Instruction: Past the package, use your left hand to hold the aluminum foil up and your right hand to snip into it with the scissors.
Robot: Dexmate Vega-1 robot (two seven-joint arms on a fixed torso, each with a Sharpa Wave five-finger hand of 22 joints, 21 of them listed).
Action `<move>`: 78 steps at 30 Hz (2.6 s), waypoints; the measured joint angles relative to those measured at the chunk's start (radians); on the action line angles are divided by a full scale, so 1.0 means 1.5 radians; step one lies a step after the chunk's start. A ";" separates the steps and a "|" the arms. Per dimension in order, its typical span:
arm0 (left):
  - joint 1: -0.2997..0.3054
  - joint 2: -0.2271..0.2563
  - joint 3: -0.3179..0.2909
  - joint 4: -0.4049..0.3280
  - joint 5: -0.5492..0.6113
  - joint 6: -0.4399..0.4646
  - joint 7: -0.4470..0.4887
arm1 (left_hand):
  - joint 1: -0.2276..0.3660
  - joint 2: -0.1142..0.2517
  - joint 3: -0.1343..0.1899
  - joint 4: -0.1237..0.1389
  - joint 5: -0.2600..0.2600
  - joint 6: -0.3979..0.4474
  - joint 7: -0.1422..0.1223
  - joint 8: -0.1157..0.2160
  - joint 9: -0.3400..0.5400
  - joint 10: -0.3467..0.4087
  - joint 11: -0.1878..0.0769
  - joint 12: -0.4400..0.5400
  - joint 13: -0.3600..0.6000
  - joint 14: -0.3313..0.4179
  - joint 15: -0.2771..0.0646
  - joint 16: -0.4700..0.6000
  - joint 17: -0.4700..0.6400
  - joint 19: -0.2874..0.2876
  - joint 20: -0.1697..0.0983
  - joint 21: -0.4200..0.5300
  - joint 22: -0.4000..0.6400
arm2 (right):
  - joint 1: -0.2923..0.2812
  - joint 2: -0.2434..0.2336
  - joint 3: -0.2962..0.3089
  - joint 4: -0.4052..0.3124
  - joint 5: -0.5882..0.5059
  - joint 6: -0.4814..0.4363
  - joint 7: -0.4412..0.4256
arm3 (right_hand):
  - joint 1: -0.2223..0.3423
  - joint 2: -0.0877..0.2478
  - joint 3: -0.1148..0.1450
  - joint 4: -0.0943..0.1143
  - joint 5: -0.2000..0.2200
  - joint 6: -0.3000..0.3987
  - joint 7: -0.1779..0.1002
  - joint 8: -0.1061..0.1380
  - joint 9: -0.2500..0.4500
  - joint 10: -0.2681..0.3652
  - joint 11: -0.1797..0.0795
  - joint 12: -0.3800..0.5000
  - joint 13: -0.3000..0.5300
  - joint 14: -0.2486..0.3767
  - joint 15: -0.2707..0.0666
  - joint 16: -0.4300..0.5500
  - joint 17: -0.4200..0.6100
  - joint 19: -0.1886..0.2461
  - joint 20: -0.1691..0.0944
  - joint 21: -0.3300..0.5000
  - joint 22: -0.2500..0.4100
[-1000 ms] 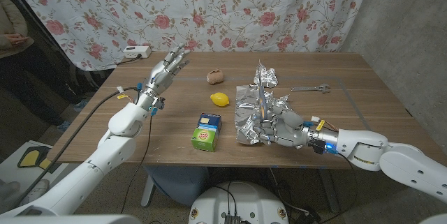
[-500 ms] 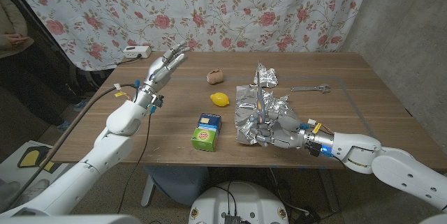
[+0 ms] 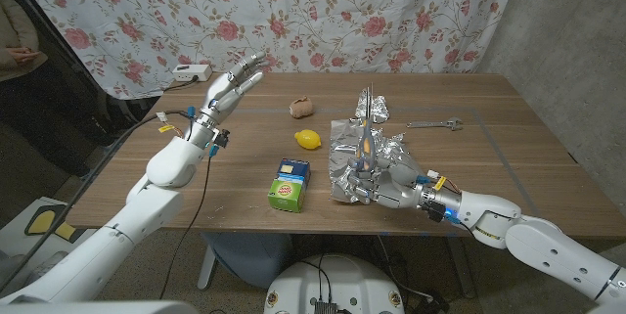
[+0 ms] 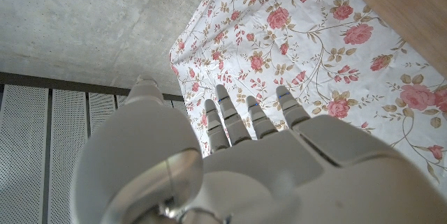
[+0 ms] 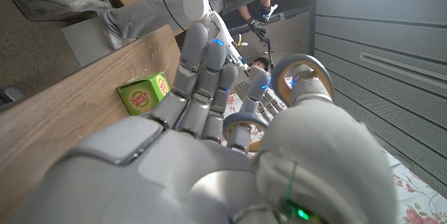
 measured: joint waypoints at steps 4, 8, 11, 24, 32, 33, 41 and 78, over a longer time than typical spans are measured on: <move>0.004 0.001 -0.001 -0.001 -0.002 0.002 0.002 | 0.000 0.000 0.000 0.000 0.000 0.002 -0.001 0.000 0.000 0.000 0.000 0.000 0.000 0.001 -0.001 0.000 0.000 0.000 0.000 0.000 0.000 | 0.007 0.009 -0.008 0.008 -0.002 0.008 0.014 | 0.035 0.011 -0.003 -0.003 0.000 -0.008 -0.008 0.053 0.074 -0.001 -0.001 0.034 0.006 -0.005 0.005 0.006 -0.004 -0.002 -0.002 0.000 0.000; 0.009 0.001 -0.003 -0.001 -0.008 0.002 0.002 | -0.004 0.004 0.000 0.000 0.000 0.005 0.000 0.000 0.000 0.000 0.000 0.000 0.000 0.001 -0.001 0.000 0.000 0.000 0.000 0.000 0.000 | 0.013 0.017 -0.014 0.015 -0.003 0.017 0.024 | 0.046 0.016 -0.007 -0.002 0.000 -0.012 -0.012 0.124 0.129 -0.008 -0.005 0.077 0.009 -0.007 0.005 0.015 -0.003 -0.002 -0.002 0.000 0.000; 0.009 0.001 -0.003 -0.001 -0.012 0.002 0.003 | -0.004 0.004 0.000 0.000 0.000 0.009 -0.002 0.000 0.000 0.004 -0.004 0.000 0.000 0.001 -0.001 0.000 -0.003 0.000 0.000 0.000 0.000 | 0.016 0.023 -0.018 0.019 -0.003 0.017 0.024 | 0.050 0.020 -0.017 0.004 0.000 -0.012 -0.013 0.197 0.139 -0.008 -0.005 0.126 0.012 0.000 0.003 0.026 -0.004 -0.002 -0.002 0.009 0.004; 0.028 0.002 -0.010 0.007 -0.023 0.002 0.004 | -0.001 0.006 0.006 -0.006 -0.002 0.023 -0.011 0.000 0.000 0.004 -0.004 0.000 0.000 0.008 -0.001 0.002 -0.003 0.007 0.000 0.000 0.000 | 0.037 0.034 -0.036 0.031 -0.021 0.036 0.043 | -0.155 -0.079 -0.144 0.082 0.021 0.001 -0.025 0.400 0.138 -0.004 -0.010 0.264 0.012 0.014 0.000 0.060 0.034 0.005 0.000 0.029 0.035; 0.030 0.001 -0.011 0.011 -0.025 -0.001 0.004 | 0.001 0.008 0.008 -0.008 -0.002 0.025 -0.013 0.000 0.000 0.004 -0.004 0.000 0.000 0.014 -0.002 0.005 -0.006 0.007 0.000 0.000 0.000 | 0.044 0.034 -0.040 0.035 -0.028 0.043 0.046 | -0.217 -0.088 -0.184 0.106 0.032 0.001 -0.025 0.440 0.138 -0.012 -0.002 0.264 0.013 0.010 0.000 0.046 0.014 -0.002 -0.002 0.024 0.034; 0.030 0.001 -0.011 0.011 -0.026 -0.001 0.004 | 0.002 0.009 0.008 -0.008 -0.002 0.027 -0.015 0.000 0.000 0.004 -0.004 0.000 0.000 0.014 -0.002 0.005 -0.006 0.007 0.000 0.000 0.000 | 0.044 0.033 -0.040 0.035 -0.028 0.043 0.046 | -0.221 -0.088 -0.188 0.107 0.034 0.001 -0.025 0.441 0.138 -0.014 0.000 0.264 0.013 0.010 0.000 0.046 0.013 -0.002 -0.002 0.021 0.032; 0.029 -0.006 -0.006 0.014 -0.027 -0.001 0.005 | -0.001 0.012 0.008 -0.008 -0.002 0.032 -0.013 0.000 0.000 0.007 -0.007 0.000 0.000 0.020 -0.003 0.005 -0.006 0.007 0.000 0.000 0.000 | 0.044 0.028 -0.037 0.037 -0.032 0.053 0.050 | -0.228 -0.087 -0.196 0.110 0.040 -0.006 -0.019 0.453 0.138 -0.017 0.002 0.267 0.013 0.009 0.000 0.041 0.005 -0.002 -0.002 0.015 0.025; 0.002 0.003 0.035 0.035 0.017 -0.002 -0.021 | -0.067 -0.026 -0.029 0.001 -0.007 0.046 0.009 -0.020 0.000 -0.040 0.015 -0.018 -0.002 -0.032 0.006 -0.014 -0.015 -0.008 -0.003 -0.005 0.000 | -0.014 -0.036 0.024 0.020 -0.029 0.079 0.044 | -0.193 -0.059 -0.213 0.105 0.060 -0.019 -0.005 0.451 0.135 -0.045 0.017 0.246 -0.012 0.001 0.001 0.009 -0.025 -0.002 -0.002 -0.021 0.000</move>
